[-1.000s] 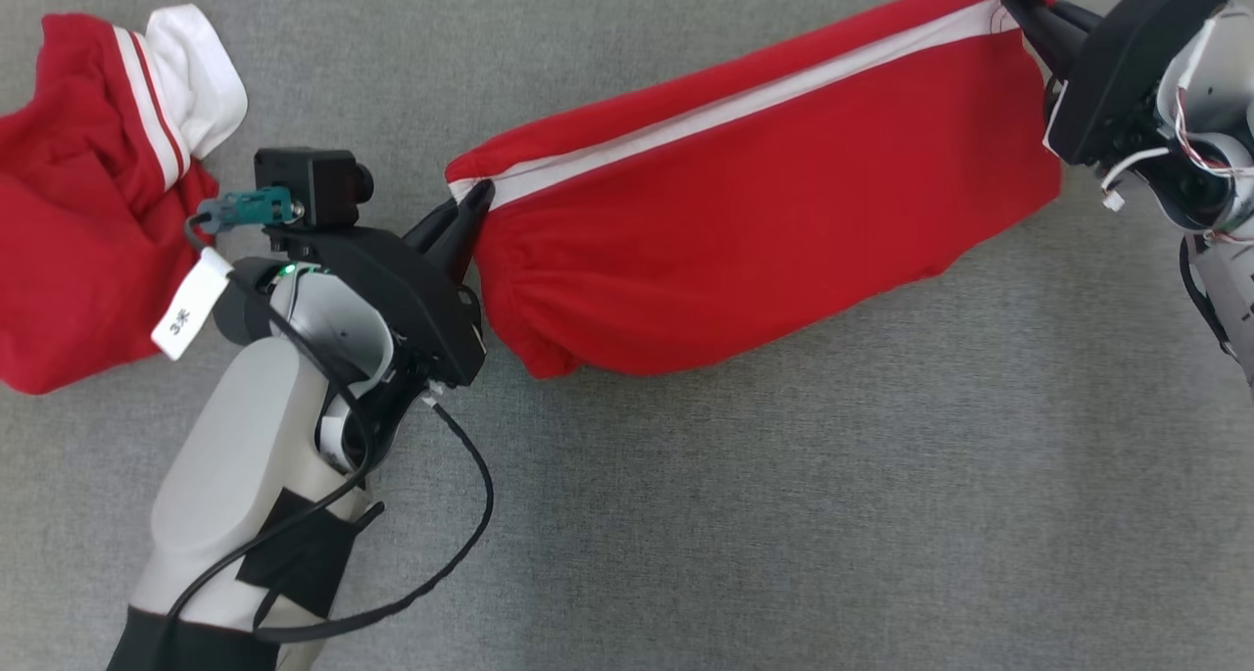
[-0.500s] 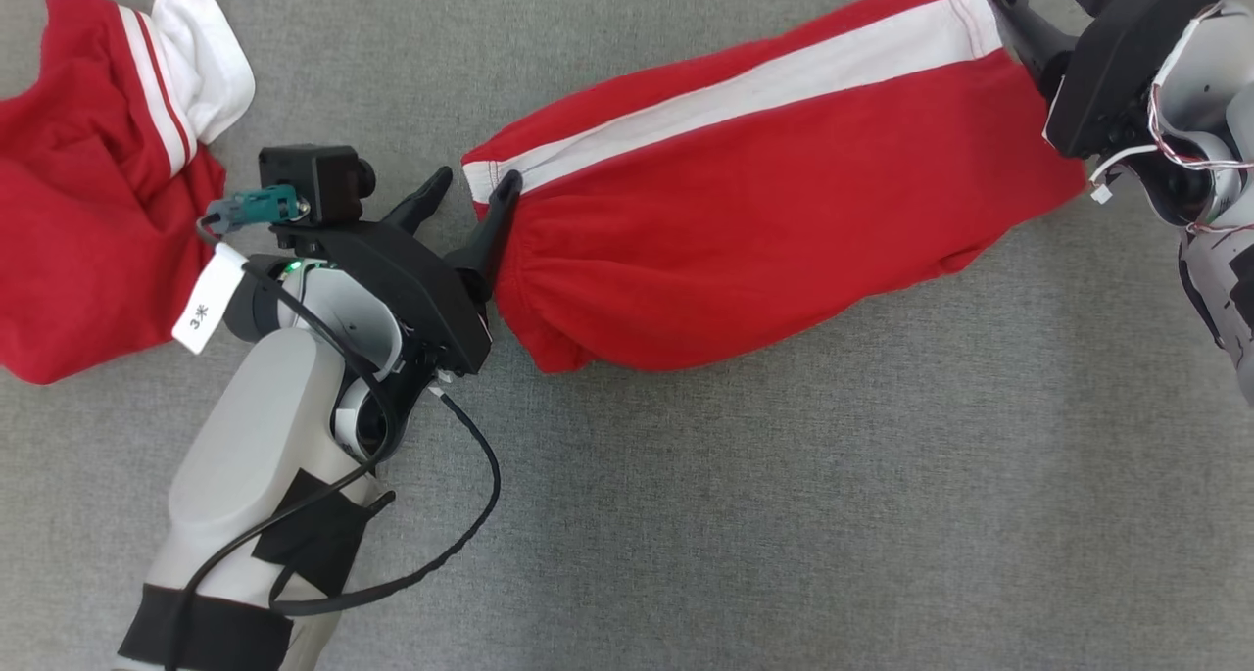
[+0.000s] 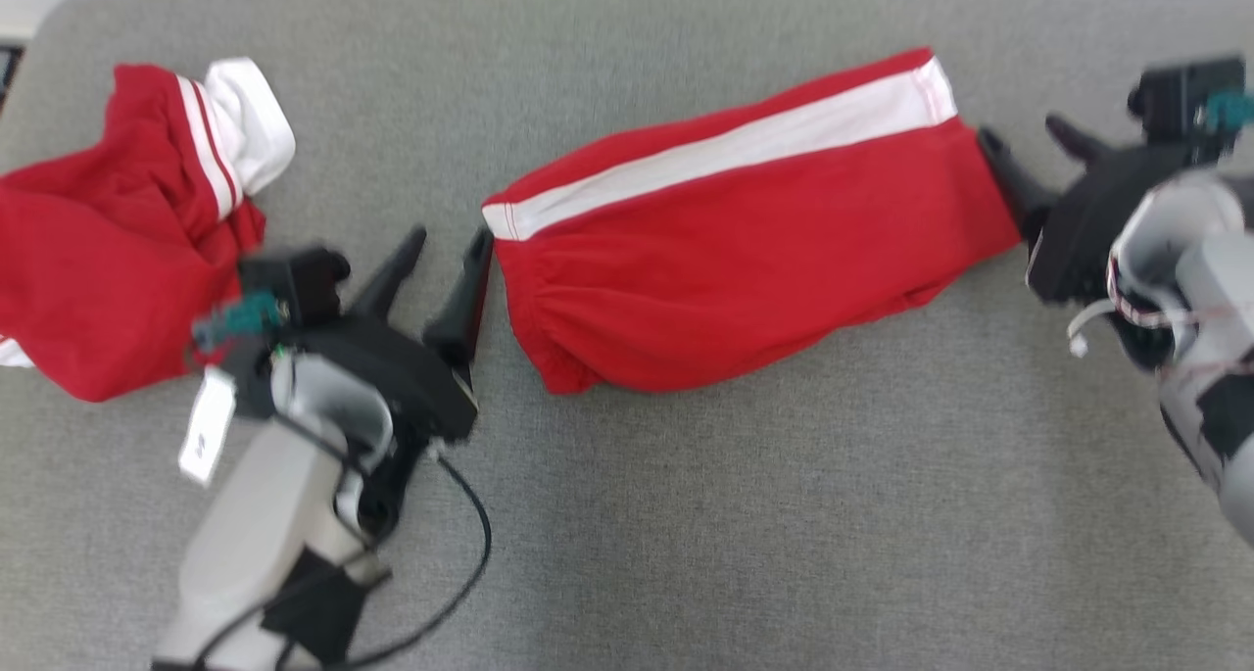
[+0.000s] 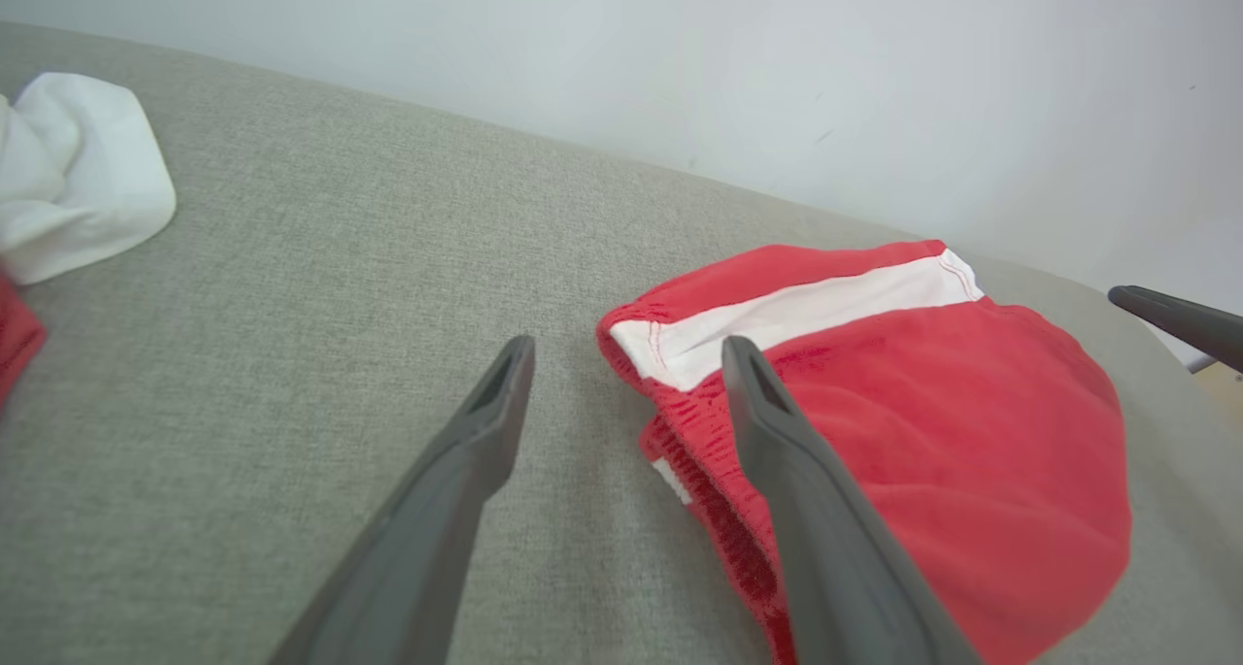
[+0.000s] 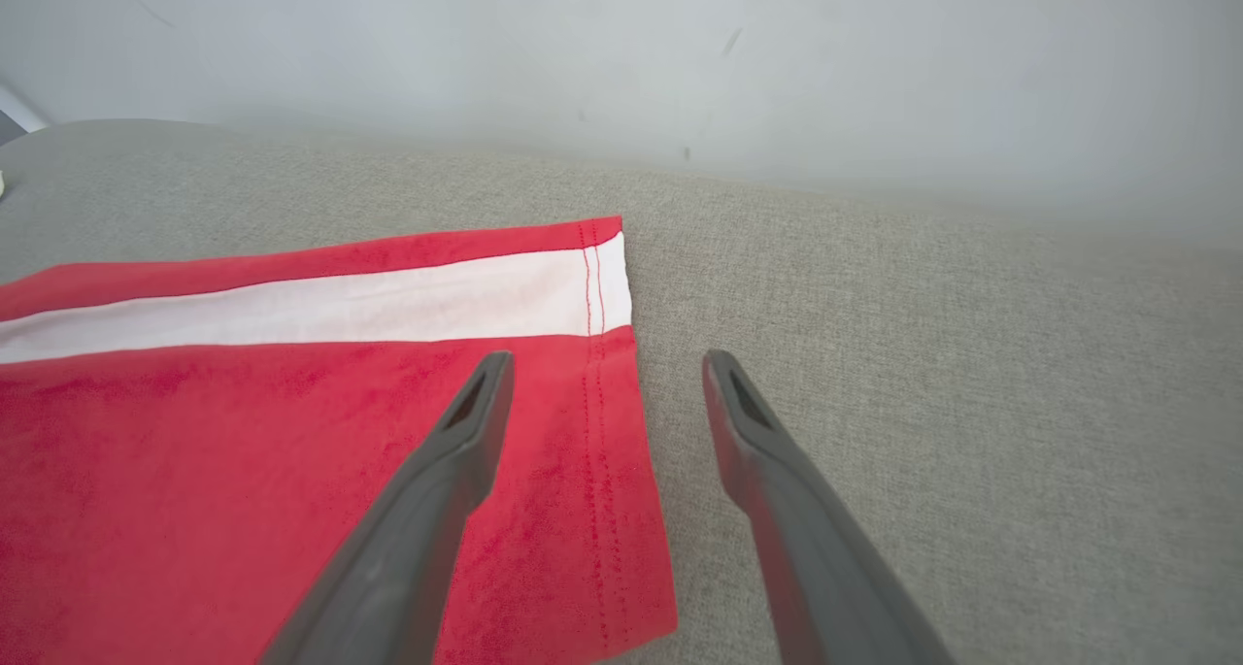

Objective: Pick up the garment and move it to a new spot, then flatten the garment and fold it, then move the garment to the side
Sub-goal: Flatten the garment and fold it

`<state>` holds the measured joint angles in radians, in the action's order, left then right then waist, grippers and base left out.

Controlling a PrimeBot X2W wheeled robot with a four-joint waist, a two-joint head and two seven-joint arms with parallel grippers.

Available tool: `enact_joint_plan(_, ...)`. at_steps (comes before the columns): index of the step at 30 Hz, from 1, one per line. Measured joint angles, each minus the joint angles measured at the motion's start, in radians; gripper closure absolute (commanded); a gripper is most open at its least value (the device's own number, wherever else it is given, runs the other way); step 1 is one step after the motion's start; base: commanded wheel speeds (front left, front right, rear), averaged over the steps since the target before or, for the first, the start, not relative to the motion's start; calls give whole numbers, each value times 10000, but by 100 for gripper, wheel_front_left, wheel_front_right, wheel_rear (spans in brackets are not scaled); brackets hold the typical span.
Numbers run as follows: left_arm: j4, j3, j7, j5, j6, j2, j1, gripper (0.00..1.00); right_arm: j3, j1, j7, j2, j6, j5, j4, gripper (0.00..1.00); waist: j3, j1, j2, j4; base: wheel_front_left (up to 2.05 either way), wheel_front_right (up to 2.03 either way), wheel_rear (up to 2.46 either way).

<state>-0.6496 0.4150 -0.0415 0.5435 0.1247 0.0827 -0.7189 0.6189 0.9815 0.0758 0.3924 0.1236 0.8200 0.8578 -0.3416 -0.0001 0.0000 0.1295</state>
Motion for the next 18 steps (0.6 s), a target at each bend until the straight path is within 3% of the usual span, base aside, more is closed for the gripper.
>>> enact_joint_plan(8, 573, 151, -871, -61, 0, -21, 1271, 0, 221, -1084, -951, 391, 0, 161, -462, 0, 676, -2, 0, -49, 0, 0, 0)
enact_joint_plan(18, 825, 516, -1175, -81, -10, -169, 1815, 0, 263, -1568, -1570, 159, 0, 263, -309, 0, 942, -1, -1, -228, 0, 0, 0)
